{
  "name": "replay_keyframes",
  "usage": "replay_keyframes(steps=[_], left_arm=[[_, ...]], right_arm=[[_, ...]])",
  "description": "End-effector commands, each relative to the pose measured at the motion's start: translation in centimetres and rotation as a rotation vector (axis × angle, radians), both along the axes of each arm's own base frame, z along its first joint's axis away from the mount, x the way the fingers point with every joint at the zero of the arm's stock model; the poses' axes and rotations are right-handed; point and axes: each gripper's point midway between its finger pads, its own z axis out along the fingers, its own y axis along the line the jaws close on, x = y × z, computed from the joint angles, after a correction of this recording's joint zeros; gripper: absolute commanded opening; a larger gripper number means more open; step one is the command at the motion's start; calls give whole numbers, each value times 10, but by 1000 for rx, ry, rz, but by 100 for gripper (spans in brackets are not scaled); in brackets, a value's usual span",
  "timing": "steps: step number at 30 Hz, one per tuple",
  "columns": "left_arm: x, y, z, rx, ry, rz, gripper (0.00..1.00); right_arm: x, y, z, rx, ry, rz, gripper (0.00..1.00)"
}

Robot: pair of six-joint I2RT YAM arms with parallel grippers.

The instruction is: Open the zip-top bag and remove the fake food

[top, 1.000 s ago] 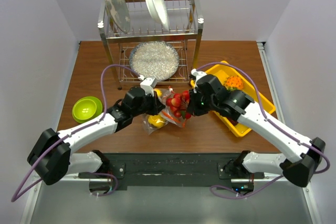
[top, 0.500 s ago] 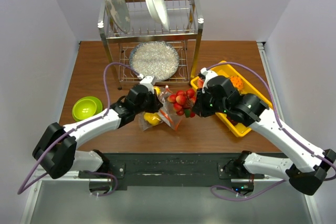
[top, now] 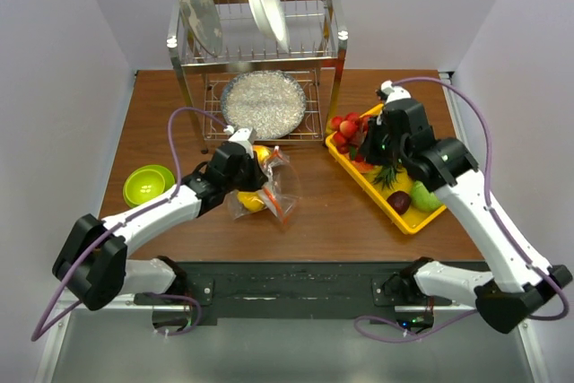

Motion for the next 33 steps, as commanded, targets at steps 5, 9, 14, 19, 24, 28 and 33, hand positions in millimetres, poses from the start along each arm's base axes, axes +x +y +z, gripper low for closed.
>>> replay_keyframes(steps=[5, 9, 14, 19, 24, 28, 33], left_arm=[[-3, 0, 32, -30, -47, -29, 0], [-7, -2, 36, -40, -50, -46, 0], [-8, -1, 46, -41, -74, -55, 0], [-6, -5, 51, -48, -81, -72, 0], [-5, -8, 56, -59, -91, -82, 0], [-4, -15, 61, -78, -91, -108, 0], [-5, -23, 68, -108, -99, -138, 0]], right_arm=[[116, -47, -1, -38, -162, -240, 0], [148, -64, -19, -91, -174, -342, 0], [160, -77, -61, -154, -130, -437, 0], [154, -79, -106, -174, -59, -452, 4], [146, -66, -118, -129, -4, -388, 52], [130, -54, -97, -60, -5, -331, 72], [88, -24, -76, 69, -12, -208, 65]])
